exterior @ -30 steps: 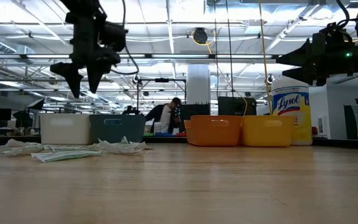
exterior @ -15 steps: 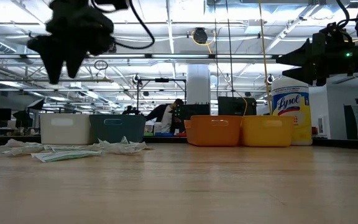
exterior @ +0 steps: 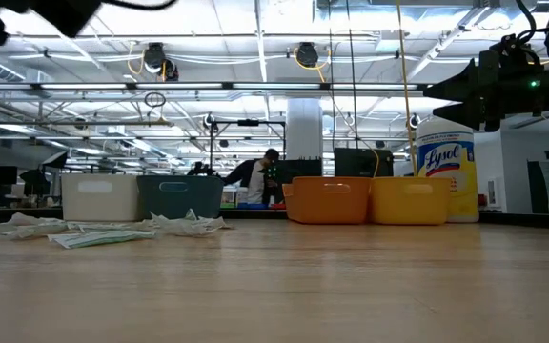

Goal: Pick & Place First Aid Supplies
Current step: Put the ointment pack into the white bin

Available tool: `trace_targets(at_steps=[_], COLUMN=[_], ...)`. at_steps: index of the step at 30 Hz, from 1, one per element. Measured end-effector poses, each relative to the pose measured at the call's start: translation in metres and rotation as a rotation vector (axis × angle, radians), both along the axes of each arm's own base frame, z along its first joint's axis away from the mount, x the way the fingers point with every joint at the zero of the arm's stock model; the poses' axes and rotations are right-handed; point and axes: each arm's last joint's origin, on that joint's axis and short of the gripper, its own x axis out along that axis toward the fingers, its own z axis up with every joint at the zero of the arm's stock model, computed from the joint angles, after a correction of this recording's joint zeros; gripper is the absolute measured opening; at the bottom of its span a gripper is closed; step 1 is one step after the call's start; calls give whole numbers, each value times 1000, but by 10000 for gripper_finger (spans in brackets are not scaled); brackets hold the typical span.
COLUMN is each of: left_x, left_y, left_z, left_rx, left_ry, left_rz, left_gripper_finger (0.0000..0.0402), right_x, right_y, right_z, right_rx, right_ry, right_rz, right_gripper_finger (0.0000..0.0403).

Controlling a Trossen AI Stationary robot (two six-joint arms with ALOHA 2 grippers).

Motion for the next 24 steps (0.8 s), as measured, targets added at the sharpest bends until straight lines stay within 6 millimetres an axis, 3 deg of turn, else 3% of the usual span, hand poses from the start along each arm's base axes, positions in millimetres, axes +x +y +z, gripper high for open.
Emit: trace_targets(at_steps=[12,17,24], left_x=[-35,-46,-51], left_y=[-49,-58,-58], left_z=[-2,-8,-42], left_rx=[22,87,83], left_ry=[-68,-103,-123], left_rz=[-700,-860,-963], left_gripper_finger=[246,246,246], right_x=[0,0,0], right_y=[0,0,0], right_z=[0,0,0], right_rx=[0,0,0], right_ry=[0,0,0], right_rz=[0,0,0], right_gripper_finger=[392,392,392])
